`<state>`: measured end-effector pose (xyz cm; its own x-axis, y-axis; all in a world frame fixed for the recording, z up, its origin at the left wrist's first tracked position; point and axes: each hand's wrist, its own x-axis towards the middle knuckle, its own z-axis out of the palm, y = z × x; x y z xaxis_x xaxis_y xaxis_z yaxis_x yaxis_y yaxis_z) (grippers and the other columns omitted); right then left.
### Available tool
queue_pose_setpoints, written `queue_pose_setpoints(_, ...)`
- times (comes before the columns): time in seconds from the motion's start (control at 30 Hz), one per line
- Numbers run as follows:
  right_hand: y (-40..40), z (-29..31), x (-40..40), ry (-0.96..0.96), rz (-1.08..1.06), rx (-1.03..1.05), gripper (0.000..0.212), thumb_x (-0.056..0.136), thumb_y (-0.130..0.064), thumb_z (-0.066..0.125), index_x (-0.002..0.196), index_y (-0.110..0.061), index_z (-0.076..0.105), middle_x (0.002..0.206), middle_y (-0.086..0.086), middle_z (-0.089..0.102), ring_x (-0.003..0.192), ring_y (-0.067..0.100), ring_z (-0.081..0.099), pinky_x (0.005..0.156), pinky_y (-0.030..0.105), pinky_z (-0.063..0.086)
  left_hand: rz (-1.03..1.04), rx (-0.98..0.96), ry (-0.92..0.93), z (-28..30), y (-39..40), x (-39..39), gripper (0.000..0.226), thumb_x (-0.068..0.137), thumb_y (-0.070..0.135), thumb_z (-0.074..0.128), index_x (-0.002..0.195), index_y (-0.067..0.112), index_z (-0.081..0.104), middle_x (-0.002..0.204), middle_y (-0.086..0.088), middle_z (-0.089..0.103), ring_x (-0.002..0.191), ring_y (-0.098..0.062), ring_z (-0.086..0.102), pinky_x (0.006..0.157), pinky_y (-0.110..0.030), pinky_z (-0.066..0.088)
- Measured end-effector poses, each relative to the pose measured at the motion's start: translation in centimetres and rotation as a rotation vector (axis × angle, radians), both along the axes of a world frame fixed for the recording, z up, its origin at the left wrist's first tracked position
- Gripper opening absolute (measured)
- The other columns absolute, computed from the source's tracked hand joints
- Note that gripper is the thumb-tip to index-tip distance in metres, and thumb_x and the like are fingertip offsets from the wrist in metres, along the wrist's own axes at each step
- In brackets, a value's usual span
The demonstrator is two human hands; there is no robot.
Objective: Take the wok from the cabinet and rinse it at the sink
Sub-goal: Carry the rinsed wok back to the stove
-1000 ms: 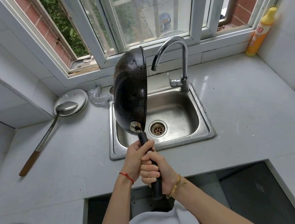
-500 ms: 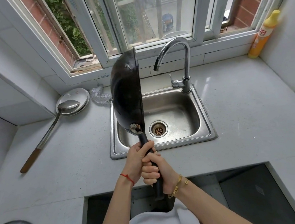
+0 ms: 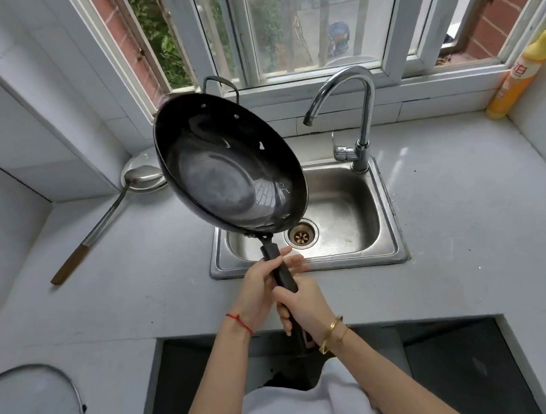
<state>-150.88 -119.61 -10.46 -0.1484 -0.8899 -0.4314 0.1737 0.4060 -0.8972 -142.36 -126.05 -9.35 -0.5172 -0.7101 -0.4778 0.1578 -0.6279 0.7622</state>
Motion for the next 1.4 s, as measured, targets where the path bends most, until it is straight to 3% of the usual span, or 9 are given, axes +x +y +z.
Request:
queue_pose_setpoints(0.23,1.1,-2.0,-0.1,0.243,-0.041,0.018,0.021,0.085,-0.007,0.058,0.064,-0.006,0.056,0.052,0.012,0.054,0.034,0.019,0.05,0.037,0.026,0.044,0.106,-0.031,-0.131,-2.6,1.5,-0.4,0.027,0.097,0.006,0.051,0.122,0.001,0.06,0.104,-0.01,0.068,0.095,-0.017,0.067,0.076,-0.024,0.056)
queue_pose_setpoints(0.47,2.5,-3.1,-0.8,0.332,-0.025,0.018,0.019,0.085,-0.01,0.06,0.066,-0.009,0.059,0.05,0.006,0.057,0.033,0.015,0.053,0.039,0.028,0.048,0.084,0.004,-0.062,-4.0,2.7,-0.8,0.029,0.097,0.007,0.05,0.125,0.0,0.057,0.1,-0.007,0.064,0.098,-0.018,0.061,0.08,-0.026,0.054)
queue_pose_setpoints(0.67,2.9,-2.3,-1.6,0.129,0.052,0.014,0.01,0.088,-0.007,0.056,0.082,0.0,0.059,0.058,0.01,0.058,0.039,0.017,0.055,0.04,0.027,0.05,0.085,-0.009,-0.008,-3.8,3.2,-0.9,0.028,0.097,0.01,0.051,0.123,0.003,0.059,0.101,-0.007,0.064,0.097,-0.018,0.061,0.082,-0.029,0.053)
queue_pose_setpoints(0.77,3.2,-1.6,-1.7,0.01,0.083,-0.011,0.013,0.09,-0.008,0.058,0.079,-0.002,0.059,0.055,0.007,0.058,0.039,0.017,0.053,0.039,0.026,0.049,0.08,-0.016,0.011,-3.8,3.6,-0.6,0.03,0.097,0.015,0.053,0.124,0.004,0.06,0.101,-0.006,0.065,0.097,-0.018,0.062,0.087,-0.032,0.052)
queue_pose_setpoints(1.4,6.5,-1.4,3.9,0.078,0.08,0.013,0.019,0.092,-0.016,0.059,0.077,-0.006,0.056,0.055,0.005,0.053,0.04,0.015,0.052,0.041,0.026,0.05,-0.026,-0.021,0.048,-4.1,6.4,5.0,0.037,0.097,0.017,0.051,0.13,0.0,0.054,0.101,-0.007,0.061,0.098,-0.018,0.061,0.084,-0.029,0.053)
